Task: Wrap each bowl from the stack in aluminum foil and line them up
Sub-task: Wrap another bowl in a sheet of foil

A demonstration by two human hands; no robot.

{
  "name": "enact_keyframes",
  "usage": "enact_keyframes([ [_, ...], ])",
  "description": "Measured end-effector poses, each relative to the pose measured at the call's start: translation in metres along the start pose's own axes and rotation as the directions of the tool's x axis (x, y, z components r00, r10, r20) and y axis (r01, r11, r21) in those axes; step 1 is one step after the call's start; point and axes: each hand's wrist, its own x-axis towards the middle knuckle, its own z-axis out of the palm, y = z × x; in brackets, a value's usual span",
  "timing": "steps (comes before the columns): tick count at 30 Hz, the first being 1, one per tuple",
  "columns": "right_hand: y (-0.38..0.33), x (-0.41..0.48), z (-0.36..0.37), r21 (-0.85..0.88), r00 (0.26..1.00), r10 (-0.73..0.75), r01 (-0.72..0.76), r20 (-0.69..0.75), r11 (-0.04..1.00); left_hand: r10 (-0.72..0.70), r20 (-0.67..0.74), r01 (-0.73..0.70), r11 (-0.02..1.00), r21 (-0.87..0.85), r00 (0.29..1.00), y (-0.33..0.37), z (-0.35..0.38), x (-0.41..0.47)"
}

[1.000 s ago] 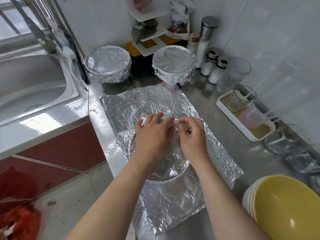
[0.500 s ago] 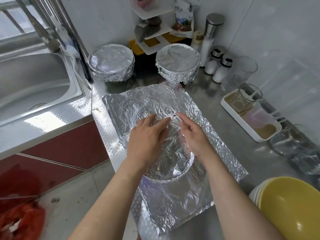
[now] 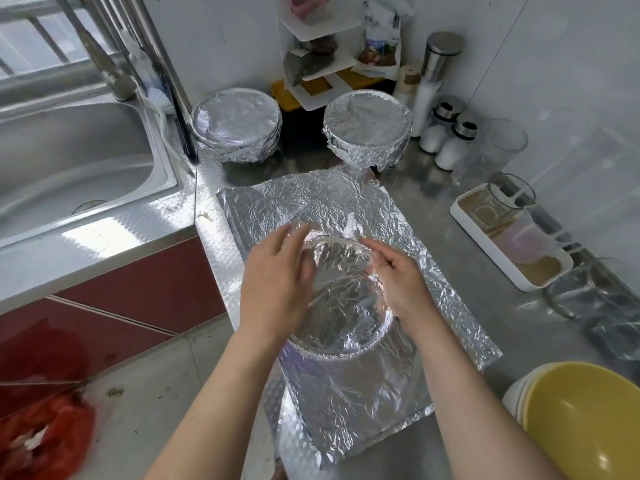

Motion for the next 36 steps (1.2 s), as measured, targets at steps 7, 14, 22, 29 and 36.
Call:
enact_keyframes([
  [7, -0.008, -0.019, 0.015, 0.194, 0.977, 0.119, -0.084, -0.178, 0.977, -0.483, 0.087, 0.433, 0.673, -0.6, 0.871, -0.005, 0.018, -0.042],
  [14, -0.001, -0.053, 0.032, 0.328, 0.913, 0.151, -0.02, -0.38, 0.944, -0.244, 0.099, 0.26, 0.833, -0.489, 0.965, 0.004, 0.001, -0.012],
  [22, 0.008, -0.046, 0.035, 0.089, 0.938, 0.145, -0.123, -0.315, 0.988, -0.026, 0.1, 0.028, 1.0, -0.011, 0.995, -0.002, 0.014, -0.009],
  [29, -0.01, 0.005, 0.019, -0.33, 0.994, 0.026, -0.061, -0.11, 0.942, 0.02, 0.091, -0.024, 0.999, 0.039, 0.996, -0.003, 0.017, -0.009],
  [36, -0.002, 0.009, 0.021, -0.48, 0.987, -0.131, 0.073, -0.089, 0.874, 0.017, 0.103, -0.023, 0.998, 0.06, 0.995, -0.002, 0.016, -0.008],
])
